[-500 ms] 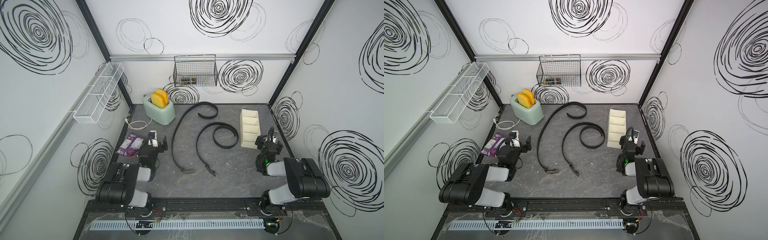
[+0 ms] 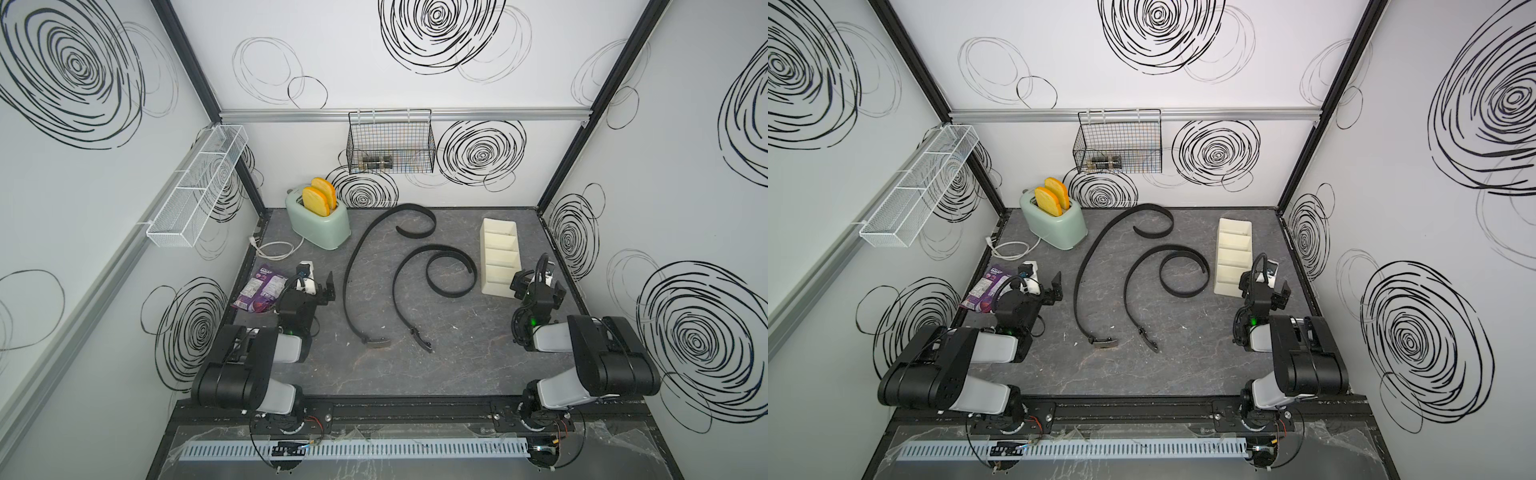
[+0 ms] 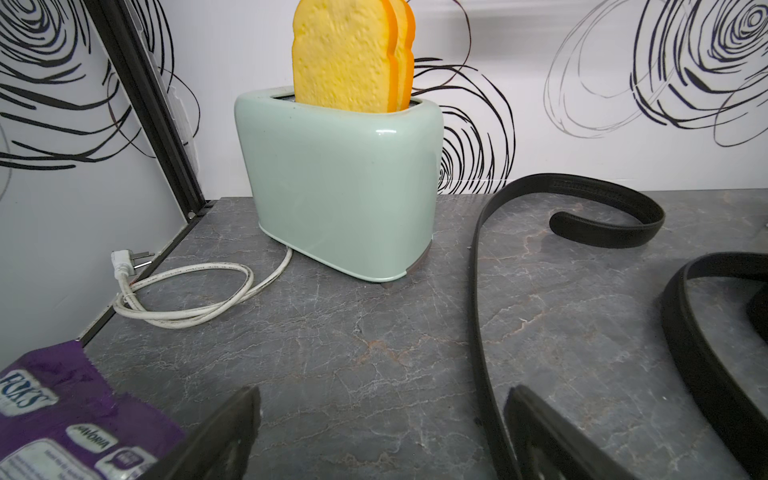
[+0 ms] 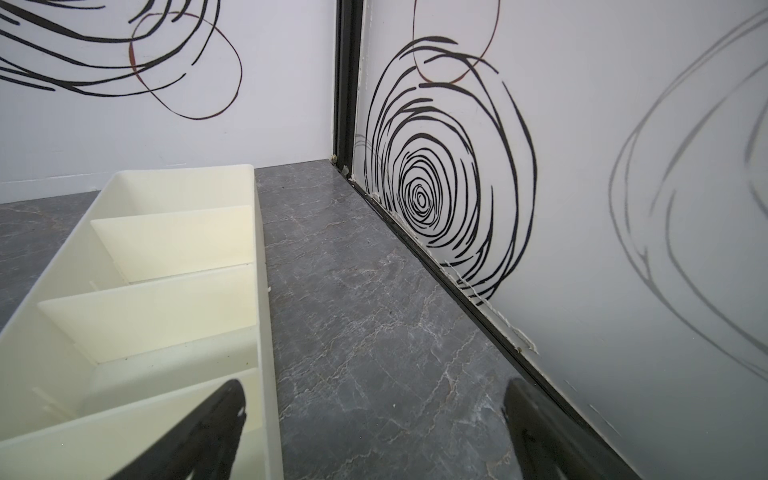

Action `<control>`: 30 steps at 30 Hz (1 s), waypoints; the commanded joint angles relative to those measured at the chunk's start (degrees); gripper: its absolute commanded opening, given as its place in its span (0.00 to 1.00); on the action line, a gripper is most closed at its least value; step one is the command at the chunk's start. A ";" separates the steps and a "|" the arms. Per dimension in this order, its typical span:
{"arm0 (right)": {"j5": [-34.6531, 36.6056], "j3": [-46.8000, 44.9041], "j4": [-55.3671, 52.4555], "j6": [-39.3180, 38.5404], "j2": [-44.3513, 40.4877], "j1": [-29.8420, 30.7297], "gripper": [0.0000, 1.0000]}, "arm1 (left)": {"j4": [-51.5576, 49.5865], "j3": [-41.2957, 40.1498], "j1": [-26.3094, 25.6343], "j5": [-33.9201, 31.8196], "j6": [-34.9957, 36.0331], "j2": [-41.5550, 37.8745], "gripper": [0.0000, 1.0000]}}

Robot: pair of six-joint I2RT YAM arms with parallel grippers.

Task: Place the belts into the storage roll
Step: Roll the belt at the center of the board.

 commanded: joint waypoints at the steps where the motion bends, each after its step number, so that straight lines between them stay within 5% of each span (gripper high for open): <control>1: 1.21 -0.14 0.63 0.04 -0.60 0.18 0.98 | 4.93 0.49 0.26 0.38 0.12 -0.07 0.96; 20: 1.21 -0.02 0.33 0.04 -0.54 0.12 0.98 | 13.51 -1.82 3.60 7.42 -1.76 2.30 0.97; 30: 1.21 -0.05 0.33 0.04 -0.61 0.12 0.98 | 10.88 -0.84 2.64 5.53 -1.11 1.86 0.96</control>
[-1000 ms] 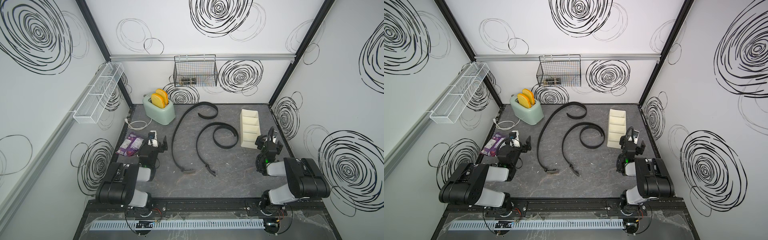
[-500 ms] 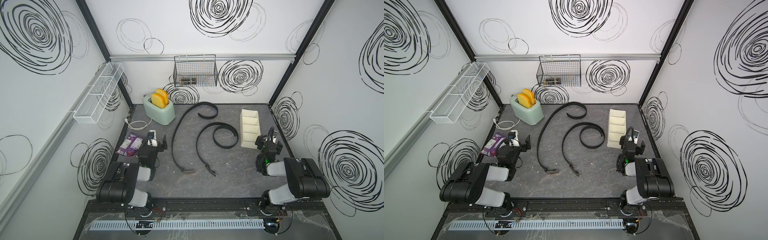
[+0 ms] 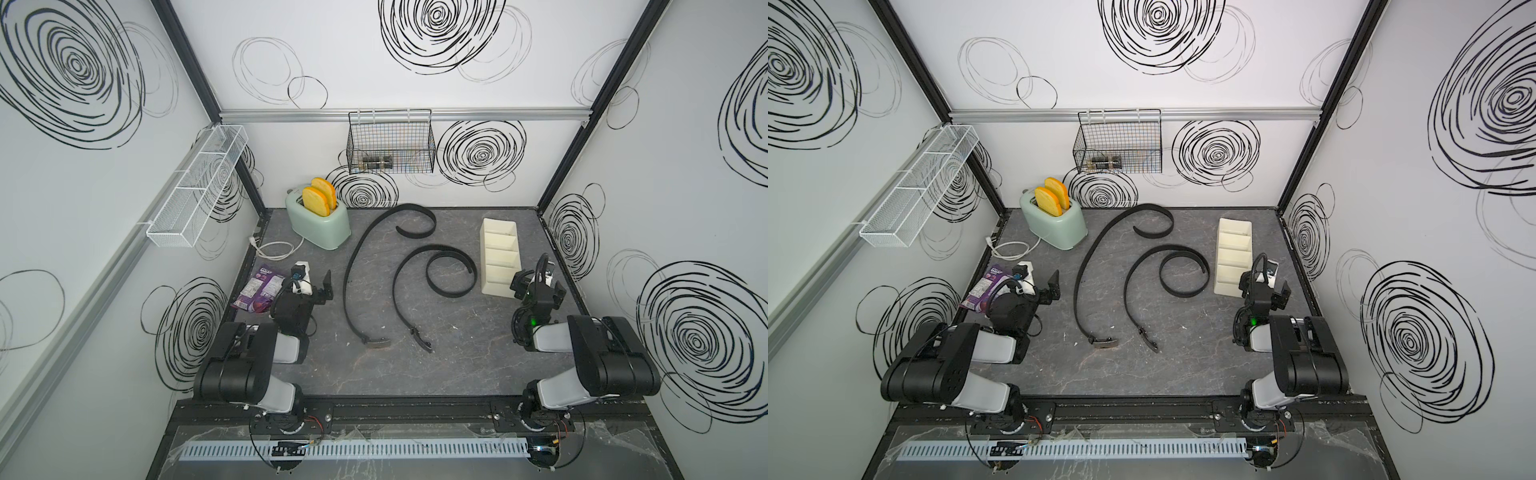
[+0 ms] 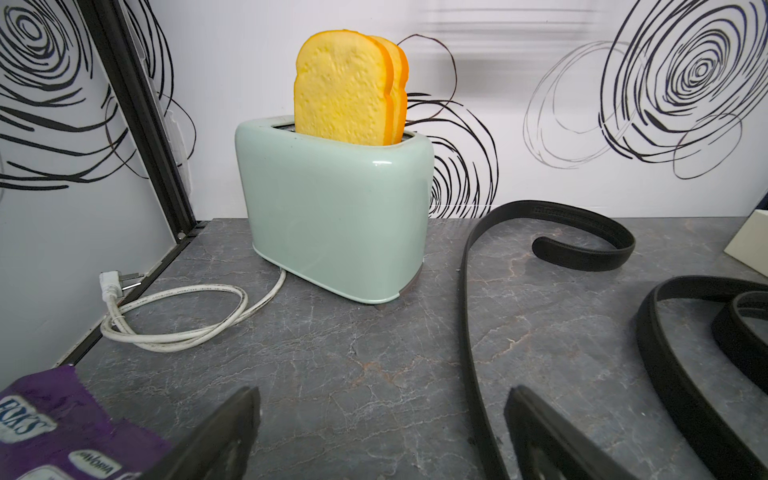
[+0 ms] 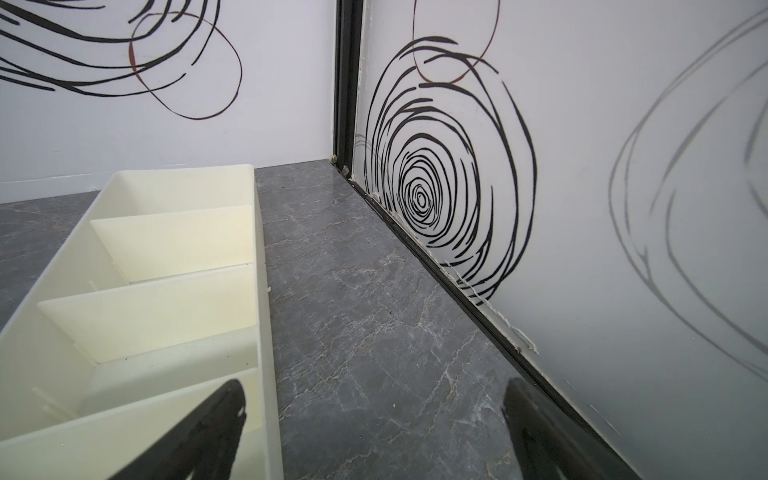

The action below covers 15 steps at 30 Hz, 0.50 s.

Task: Place the belts into the storage roll
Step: Roll the belt at the center of the board.

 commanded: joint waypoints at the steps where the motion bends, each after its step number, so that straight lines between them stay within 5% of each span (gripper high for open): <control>1: 1.21 -0.01 0.34 0.08 -0.67 0.13 0.98 | 3.54 0.48 -0.48 -0.53 0.10 0.03 0.97; 5: 4.06 0.71 -1.61 1.14 -1.76 0.21 0.98 | 2.69 0.69 -1.02 -1.63 0.57 -0.41 0.97; 10: 8.06 7.97 -20.09 5.70 -6.93 -0.35 0.98 | -4.77 3.34 -0.77 -2.85 -0.42 -3.12 0.97; 12: 8.18 10.25 -25.90 7.53 -8.62 -0.68 0.98 | -12.98 7.36 0.74 -1.98 -1.94 -4.71 0.96; 15: 9.09 13.17 -33.00 10.75 -11.48 -0.83 0.98 | -41.32 21.36 1.81 -4.07 -6.40 -4.37 0.96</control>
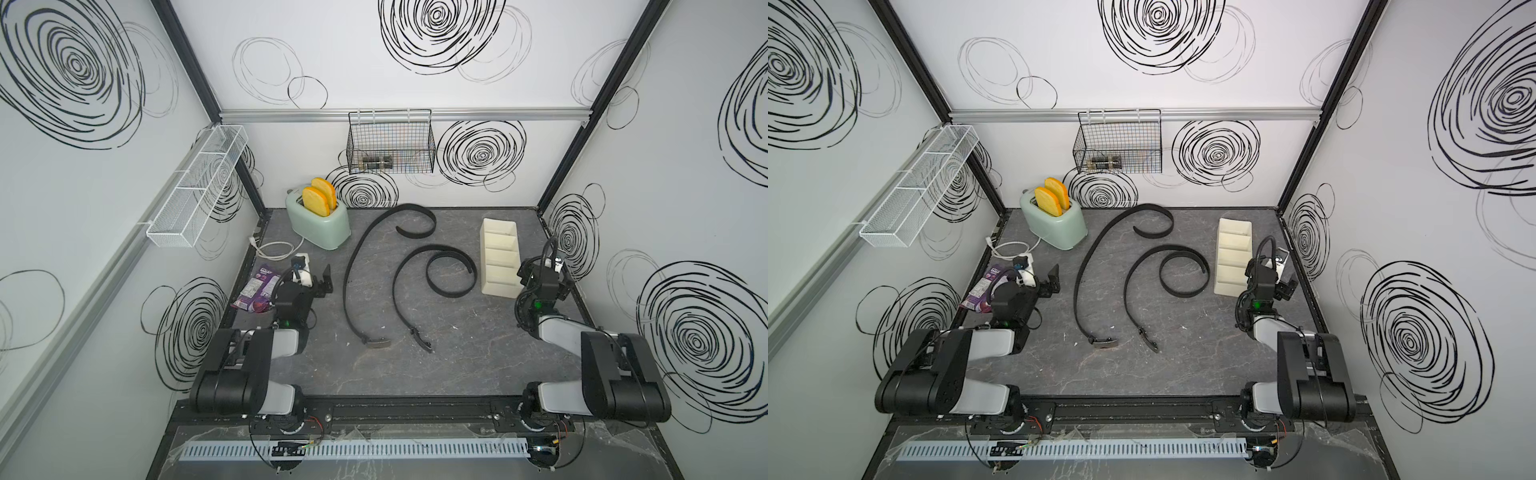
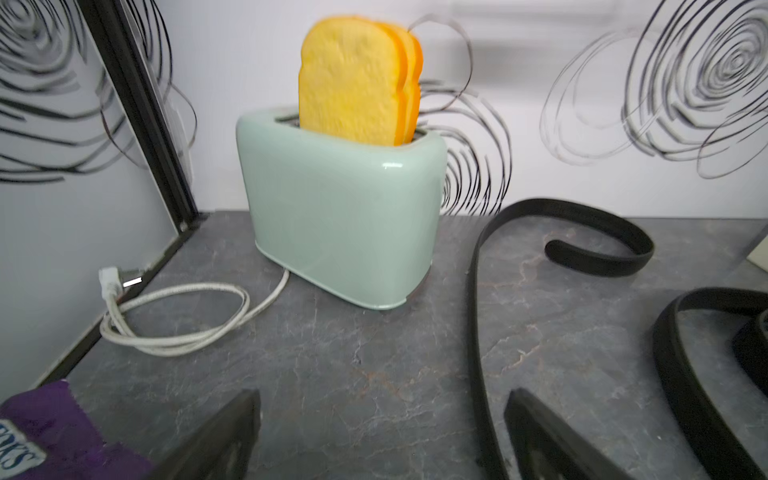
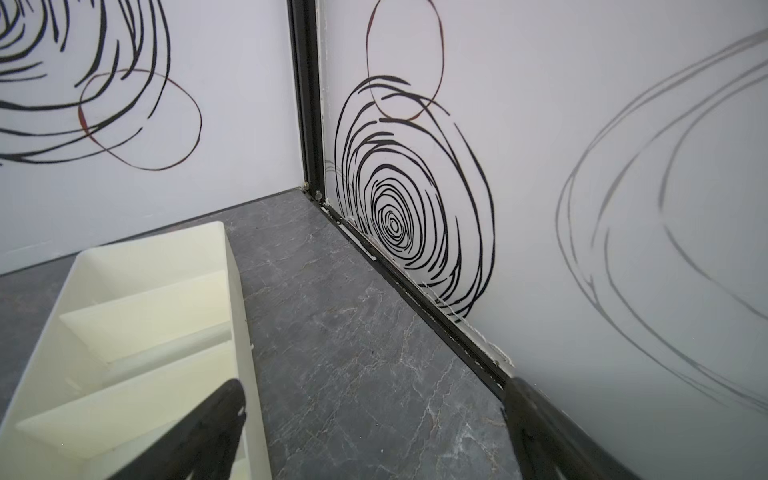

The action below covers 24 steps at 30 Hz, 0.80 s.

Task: Place the belts into the storage roll
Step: Roll the belt at the center of the board.

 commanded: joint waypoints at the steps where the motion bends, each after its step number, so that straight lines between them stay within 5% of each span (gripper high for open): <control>1: 4.42 4.15 -14.85 5.74 -2.61 -0.37 0.98 | -27.15 13.72 0.86 -1.94 -3.63 -0.27 0.96; 6: 8.54 14.61 -29.42 12.57 -3.59 -0.65 0.98 | -41.90 20.86 0.99 0.05 -5.44 -5.91 0.96; 16: -0.56 26.05 -36.79 19.58 -7.03 6.98 0.98 | -63.65 27.48 -2.78 10.83 -14.67 -11.20 0.96; 24: -15.56 39.04 -55.78 14.25 0.12 18.27 0.98 | -71.75 27.44 -19.71 9.35 -20.60 -15.48 0.97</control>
